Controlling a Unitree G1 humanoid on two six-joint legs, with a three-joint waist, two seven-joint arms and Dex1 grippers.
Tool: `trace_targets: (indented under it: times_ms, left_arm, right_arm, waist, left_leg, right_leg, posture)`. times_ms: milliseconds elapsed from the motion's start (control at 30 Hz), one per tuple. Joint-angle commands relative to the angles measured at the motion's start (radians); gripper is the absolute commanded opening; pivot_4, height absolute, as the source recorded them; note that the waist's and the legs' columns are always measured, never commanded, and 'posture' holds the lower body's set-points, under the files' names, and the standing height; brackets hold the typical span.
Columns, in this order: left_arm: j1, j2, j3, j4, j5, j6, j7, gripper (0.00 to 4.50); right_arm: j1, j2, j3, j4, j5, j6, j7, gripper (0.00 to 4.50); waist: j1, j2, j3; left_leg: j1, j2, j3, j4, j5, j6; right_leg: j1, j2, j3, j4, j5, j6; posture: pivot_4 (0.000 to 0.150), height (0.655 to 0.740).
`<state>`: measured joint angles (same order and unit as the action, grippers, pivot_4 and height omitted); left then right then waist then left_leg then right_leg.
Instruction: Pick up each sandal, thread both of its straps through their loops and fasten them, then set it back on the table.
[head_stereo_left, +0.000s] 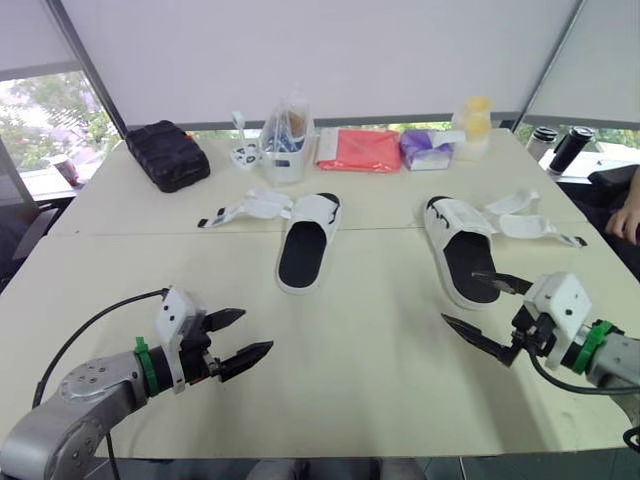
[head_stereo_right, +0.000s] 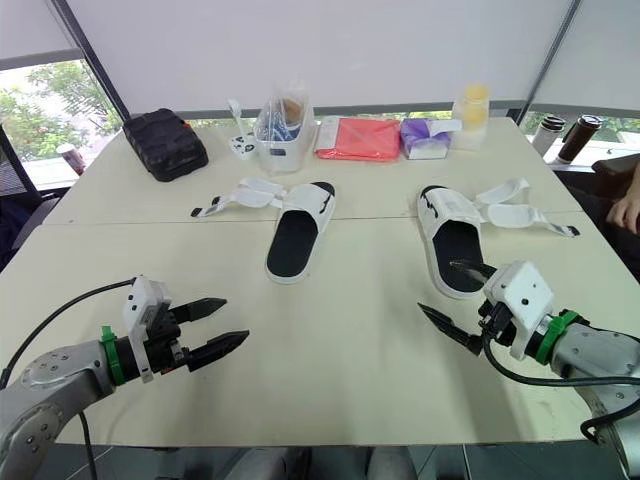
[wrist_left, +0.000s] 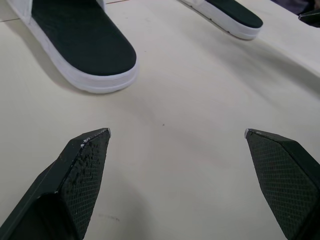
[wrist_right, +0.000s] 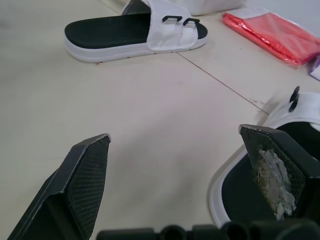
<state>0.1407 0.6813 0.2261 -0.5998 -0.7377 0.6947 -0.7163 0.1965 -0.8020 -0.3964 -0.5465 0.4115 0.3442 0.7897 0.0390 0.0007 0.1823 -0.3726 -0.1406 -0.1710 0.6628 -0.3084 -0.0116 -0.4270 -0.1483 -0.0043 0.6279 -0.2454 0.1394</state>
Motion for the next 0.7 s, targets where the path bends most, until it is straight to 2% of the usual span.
trace_targets:
  times_ms: [33, 133, 400, 700]
  left_arm:
    - [-0.011, 0.022, 0.025, -0.015, -0.038, 0.012, -0.014, 4.50]
    - [-0.022, 0.024, 0.005, -0.012, 0.019, -0.033, -0.002, 4.50]
    - [-0.042, -0.001, 0.002, -0.014, -0.021, -0.011, 0.012, 4.50]
    - [-0.087, -0.007, -0.021, 0.017, -0.008, -0.012, 0.022, 4.50]
  right_arm:
    - [-0.018, 0.025, 0.015, -0.014, -0.011, -0.024, -0.022, 4.47]
    - [-0.029, 0.048, 0.039, -0.022, -0.026, -0.016, -0.056, 4.47]
    - [-0.059, 0.074, 0.060, -0.042, -0.055, 0.010, -0.131, 4.47]
    - [-0.080, 0.077, 0.075, -0.032, -0.149, 0.014, -0.210, 4.47]
  waist:
    - [0.000, 0.000, 0.000]
    - [0.001, 0.000, 0.000]
    - [0.001, 0.000, 0.000]
    - [0.001, 0.000, 0.000]
  left_leg:
    - [0.000, 0.000, 0.000, 0.000, 0.000, 0.000]
    - [0.000, 0.000, 0.000, 0.000, -0.001, 0.001]
    - [0.000, 0.000, 0.000, 0.000, 0.000, 0.000]
    - [0.000, 0.000, 0.000, 0.000, 0.002, -0.004]
  right_leg:
    - [0.000, 0.000, 0.000, 0.000, 0.000, 0.000]
    - [0.000, 0.000, 0.000, 0.000, 0.000, 0.000]
    - [0.000, 0.000, 0.000, 0.000, 0.000, 0.000]
    - [0.000, 0.000, 0.001, 0.000, 0.000, 0.000]
  posture:
    - [0.150, 0.7400]
    - [0.150, 0.7400]
    - [0.150, 0.7400]
    - [0.150, 0.7400]
